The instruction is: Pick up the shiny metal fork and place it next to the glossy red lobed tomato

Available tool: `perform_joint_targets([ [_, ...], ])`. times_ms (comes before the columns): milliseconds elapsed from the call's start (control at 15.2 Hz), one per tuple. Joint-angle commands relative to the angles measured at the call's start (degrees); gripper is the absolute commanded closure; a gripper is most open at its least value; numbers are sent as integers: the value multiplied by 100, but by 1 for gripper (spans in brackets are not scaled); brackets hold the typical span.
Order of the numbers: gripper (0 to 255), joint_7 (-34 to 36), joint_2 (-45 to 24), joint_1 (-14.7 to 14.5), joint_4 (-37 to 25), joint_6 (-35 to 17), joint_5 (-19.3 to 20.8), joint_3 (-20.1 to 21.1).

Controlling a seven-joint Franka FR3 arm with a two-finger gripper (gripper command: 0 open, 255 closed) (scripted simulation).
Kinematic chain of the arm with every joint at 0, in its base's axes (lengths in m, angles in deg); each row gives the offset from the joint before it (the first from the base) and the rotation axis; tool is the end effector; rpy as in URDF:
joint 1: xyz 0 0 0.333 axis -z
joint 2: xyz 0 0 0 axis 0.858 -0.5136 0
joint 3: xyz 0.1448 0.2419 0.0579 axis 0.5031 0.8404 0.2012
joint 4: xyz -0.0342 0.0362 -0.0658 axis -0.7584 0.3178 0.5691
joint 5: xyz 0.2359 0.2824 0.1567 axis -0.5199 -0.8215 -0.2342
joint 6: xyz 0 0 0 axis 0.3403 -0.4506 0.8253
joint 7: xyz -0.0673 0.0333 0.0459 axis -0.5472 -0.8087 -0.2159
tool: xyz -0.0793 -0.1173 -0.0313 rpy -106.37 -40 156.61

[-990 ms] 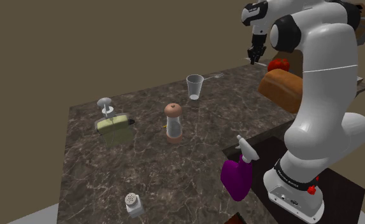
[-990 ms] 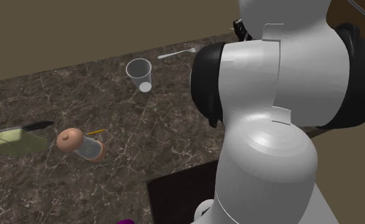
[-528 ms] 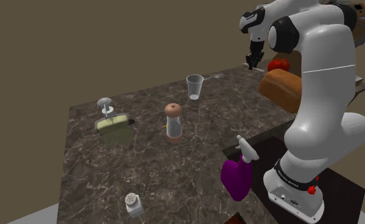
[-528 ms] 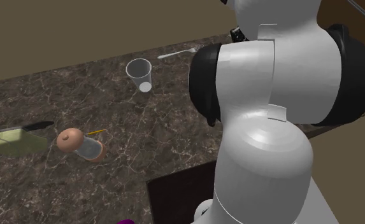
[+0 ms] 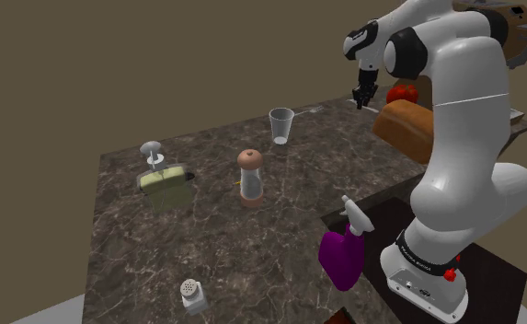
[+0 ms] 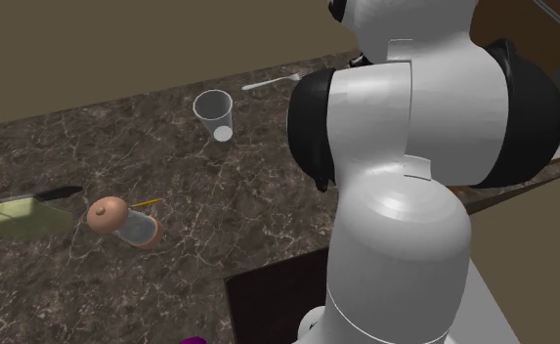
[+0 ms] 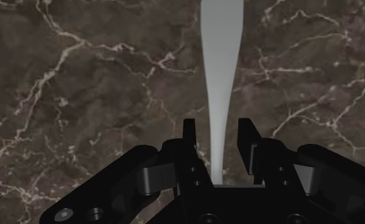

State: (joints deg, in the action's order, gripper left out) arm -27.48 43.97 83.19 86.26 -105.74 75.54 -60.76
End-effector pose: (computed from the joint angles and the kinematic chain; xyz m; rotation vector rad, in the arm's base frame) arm 0.4825 -0.4767 0.2815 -3.0815 0.3737 0.2239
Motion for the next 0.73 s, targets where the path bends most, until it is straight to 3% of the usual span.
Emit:
perform_joint_targets([
  [0, 255, -11, -59, 6, 67, -127, -25, 15],
  [660, 255, -21, -130, 13, 139, -265, -54, 35],
])
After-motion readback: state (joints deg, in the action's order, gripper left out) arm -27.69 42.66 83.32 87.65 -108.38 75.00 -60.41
